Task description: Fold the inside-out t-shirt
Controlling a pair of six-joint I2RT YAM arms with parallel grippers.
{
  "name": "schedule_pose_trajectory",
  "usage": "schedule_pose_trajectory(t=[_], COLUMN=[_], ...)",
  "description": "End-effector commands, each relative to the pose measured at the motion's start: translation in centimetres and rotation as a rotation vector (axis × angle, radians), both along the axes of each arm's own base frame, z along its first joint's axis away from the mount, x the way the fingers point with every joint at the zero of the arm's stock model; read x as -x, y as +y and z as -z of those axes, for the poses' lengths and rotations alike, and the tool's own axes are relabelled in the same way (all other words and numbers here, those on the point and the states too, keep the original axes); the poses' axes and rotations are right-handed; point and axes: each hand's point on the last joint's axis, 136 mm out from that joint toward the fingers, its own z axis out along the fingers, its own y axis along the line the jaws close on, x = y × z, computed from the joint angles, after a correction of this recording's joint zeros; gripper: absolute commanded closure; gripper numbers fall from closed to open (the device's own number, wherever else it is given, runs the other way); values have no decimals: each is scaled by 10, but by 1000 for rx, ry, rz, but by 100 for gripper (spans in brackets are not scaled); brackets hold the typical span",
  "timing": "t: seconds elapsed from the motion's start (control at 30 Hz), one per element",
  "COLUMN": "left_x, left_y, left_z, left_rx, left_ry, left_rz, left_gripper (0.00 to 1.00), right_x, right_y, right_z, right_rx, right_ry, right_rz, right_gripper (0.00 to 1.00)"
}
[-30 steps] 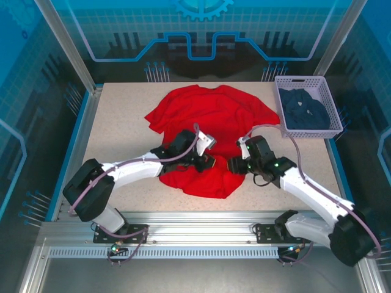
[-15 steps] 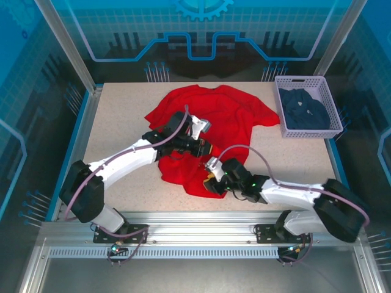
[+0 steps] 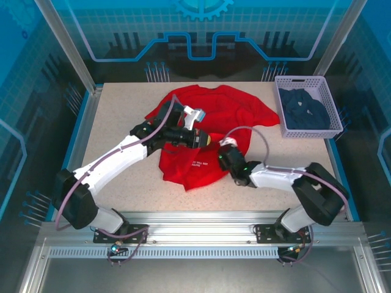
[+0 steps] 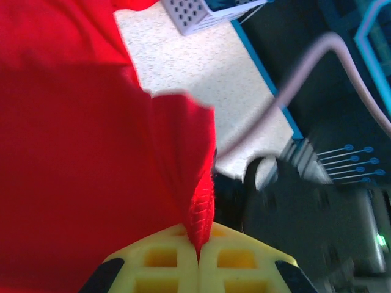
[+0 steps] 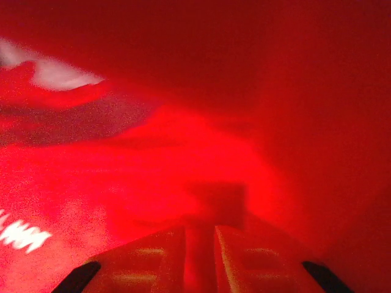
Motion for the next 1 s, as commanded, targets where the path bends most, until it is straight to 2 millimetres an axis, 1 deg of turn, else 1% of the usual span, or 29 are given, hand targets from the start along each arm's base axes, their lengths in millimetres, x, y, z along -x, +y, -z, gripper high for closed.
schedule_pose_trajectory(t=[0.0, 0.03, 0.07, 0.1, 0.17, 0.27, 0.33, 0.4, 0.5, 0.57, 0.67, 0.8, 0.9, 0.97], left_x=[22, 22, 20, 17, 9, 0, -4, -5, -5, -6, -6, -9, -10, -7], left_y=[-24, -28, -31, -32, -32, -30, -28, -28, -29, -28, -29, -25, -21, -20], left_z=[-57, -62, -65, -67, -67, -65, -62, -59, -59, -58, -55, -54, -57, -60], left_rx=[125, 136, 143, 145, 125, 87, 71, 67, 67, 63, 54, 40, 41, 50], left_ry=[-75, -85, -87, -88, -108, -136, -140, -132, -129, -128, -116, -107, -110, -118], left_rz=[83, 89, 86, 77, 49, 22, 12, 12, 18, 20, 24, 20, 16, 32], left_gripper=[100, 100, 100, 100, 100, 100, 100, 100, 100, 100, 100, 100, 100, 100], right_x=[2, 1, 1, 3, 11, 31, 42, 48, 50, 47, 34, 16, 4, -6], right_y=[-65, -70, -69, -63, -39, -2, 17, 30, 48, 59, 67, 71, 73, 72], right_z=[-16, -25, -34, -38, -43, -39, -34, -27, -21, -16, -12, -6, 1, 6], right_rx=[-50, -74, -83, -92, -150, -171, -150, -121, -74, -28, 41, 84, 79, 68], right_ry=[-4, -29, -62, -85, -133, -179, -200, -204, -213, -218, -236, -230, -203, -182], right_rz=[224, 215, 178, 127, -21, -228, -323, -380, -438, -462, -451, -412, -394, -379], right_gripper=[79, 79, 78, 76, 73, 69, 69, 67, 64, 63, 63, 63, 62, 62])
